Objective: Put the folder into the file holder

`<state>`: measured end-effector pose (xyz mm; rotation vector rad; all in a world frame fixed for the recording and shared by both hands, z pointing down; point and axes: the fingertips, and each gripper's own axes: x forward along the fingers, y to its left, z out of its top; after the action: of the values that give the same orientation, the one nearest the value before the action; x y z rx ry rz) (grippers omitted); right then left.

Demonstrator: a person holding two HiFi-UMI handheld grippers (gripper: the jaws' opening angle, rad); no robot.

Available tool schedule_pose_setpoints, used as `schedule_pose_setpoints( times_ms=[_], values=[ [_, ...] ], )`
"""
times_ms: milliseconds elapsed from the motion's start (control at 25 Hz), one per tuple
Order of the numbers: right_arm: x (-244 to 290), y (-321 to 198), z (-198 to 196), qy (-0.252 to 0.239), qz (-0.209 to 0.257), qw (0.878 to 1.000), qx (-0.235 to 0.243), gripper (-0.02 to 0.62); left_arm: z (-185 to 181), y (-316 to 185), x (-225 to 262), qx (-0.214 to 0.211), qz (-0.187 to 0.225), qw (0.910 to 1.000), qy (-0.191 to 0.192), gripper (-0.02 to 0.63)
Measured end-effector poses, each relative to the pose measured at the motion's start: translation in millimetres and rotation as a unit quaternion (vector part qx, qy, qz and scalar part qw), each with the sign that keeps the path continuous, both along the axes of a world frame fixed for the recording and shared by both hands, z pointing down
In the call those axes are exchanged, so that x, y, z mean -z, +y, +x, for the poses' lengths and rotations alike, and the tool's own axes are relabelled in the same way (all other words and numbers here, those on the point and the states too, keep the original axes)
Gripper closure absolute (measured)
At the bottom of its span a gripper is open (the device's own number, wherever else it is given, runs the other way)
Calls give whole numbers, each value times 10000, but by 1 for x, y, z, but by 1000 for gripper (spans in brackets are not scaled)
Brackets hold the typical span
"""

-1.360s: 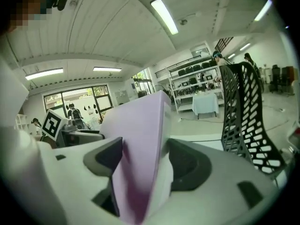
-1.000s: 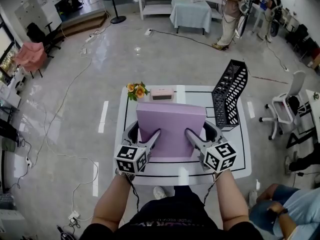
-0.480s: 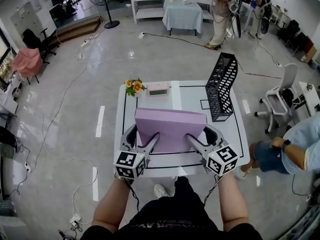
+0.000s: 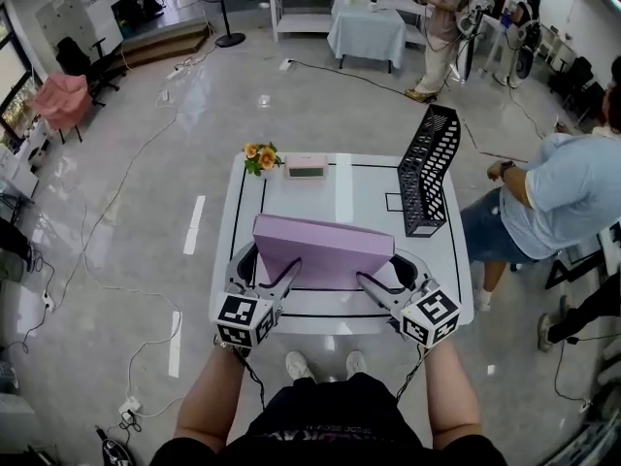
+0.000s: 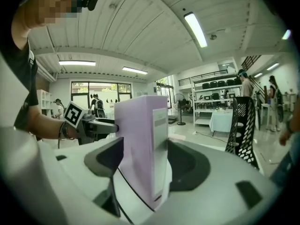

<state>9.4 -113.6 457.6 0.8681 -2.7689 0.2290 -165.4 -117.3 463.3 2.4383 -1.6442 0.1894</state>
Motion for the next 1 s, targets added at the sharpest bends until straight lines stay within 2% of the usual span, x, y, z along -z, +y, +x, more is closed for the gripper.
schedule_pose_setpoints(
  times_ms=[160,360,760,1000],
  values=[
    [0,7,5,46,43,9981,614,301,3,12,-2,43,142,9999,-25,232],
    [2,17,10,151,213,9888,1469,300,6,28,-2,250,240,9994,-48,232],
    [21,-4,-2,-29,553,9710,2327,300,14,36,-3,596,222,9979,-149,233],
    [17,-2,-23,-15,520,9554,2907,301,18,38,-2,701,256,9971,-152,233]
  ],
)
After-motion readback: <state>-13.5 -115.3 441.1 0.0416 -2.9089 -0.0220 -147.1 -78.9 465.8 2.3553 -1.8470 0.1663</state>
